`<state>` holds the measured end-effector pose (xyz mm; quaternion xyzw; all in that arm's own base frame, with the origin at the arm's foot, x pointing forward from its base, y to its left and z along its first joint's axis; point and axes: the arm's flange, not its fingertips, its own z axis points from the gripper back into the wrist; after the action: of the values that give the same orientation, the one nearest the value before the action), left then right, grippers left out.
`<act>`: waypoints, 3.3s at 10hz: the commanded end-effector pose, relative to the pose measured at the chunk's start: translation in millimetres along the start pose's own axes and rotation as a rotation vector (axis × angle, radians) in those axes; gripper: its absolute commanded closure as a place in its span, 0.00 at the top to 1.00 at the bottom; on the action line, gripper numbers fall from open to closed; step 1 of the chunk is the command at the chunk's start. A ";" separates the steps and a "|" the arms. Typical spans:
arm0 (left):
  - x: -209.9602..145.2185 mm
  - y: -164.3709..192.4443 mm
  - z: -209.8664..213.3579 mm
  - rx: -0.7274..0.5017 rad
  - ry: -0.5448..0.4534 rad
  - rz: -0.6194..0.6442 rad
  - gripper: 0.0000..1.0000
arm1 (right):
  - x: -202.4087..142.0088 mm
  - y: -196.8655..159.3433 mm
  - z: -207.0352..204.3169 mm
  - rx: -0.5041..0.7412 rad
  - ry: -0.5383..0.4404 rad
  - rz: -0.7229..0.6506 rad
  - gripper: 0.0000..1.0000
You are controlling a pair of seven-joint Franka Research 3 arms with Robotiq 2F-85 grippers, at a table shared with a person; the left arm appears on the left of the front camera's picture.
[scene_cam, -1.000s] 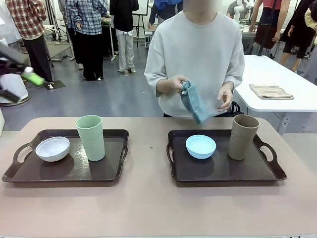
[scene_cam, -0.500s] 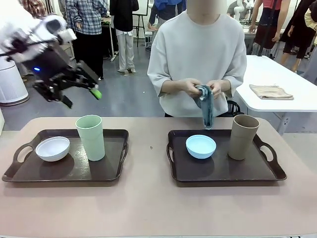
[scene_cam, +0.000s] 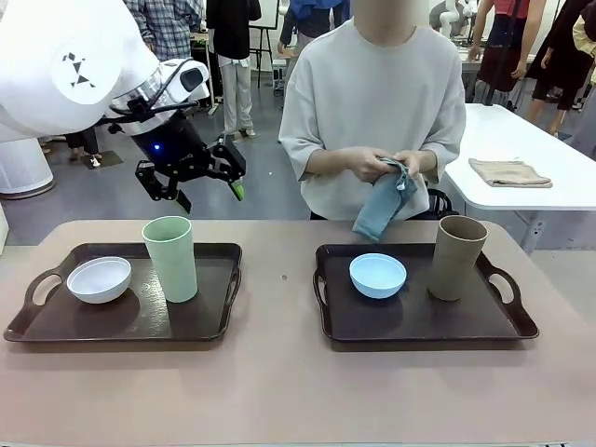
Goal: Set up a tray with a mat and arrange the tableware.
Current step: Pick up the Picnic Bowl and Reusable plastic cup from the Handle tray in front of the human's position and hold them in the air.
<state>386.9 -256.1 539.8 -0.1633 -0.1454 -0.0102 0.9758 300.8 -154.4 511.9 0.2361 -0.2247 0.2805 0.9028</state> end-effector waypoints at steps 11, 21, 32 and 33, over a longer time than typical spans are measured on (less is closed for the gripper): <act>60.5 -134.9 -70.2 0.041 0.185 -0.109 1.00 | 90.4 -88.9 -59.3 -0.115 -0.168 0.662 1.00; 70.5 -202.7 -135.6 0.108 0.219 -0.094 1.00 | 103.7 -85.5 -101.0 0.218 -0.005 0.886 1.00; 63.3 -189.2 -208.5 0.133 0.207 -0.228 1.00 | 82.3 -151.4 -160.1 0.431 -0.162 0.801 1.00; 62.5 -191.5 -217.9 0.139 0.213 -0.238 1.00 | 83.2 -150.1 -167.8 0.451 -0.167 0.814 1.00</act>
<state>494.2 -505.3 429.0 -0.0853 -0.0436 -0.1239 0.9877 490.7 -140.2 381.0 0.3311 -0.2906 0.6255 0.6439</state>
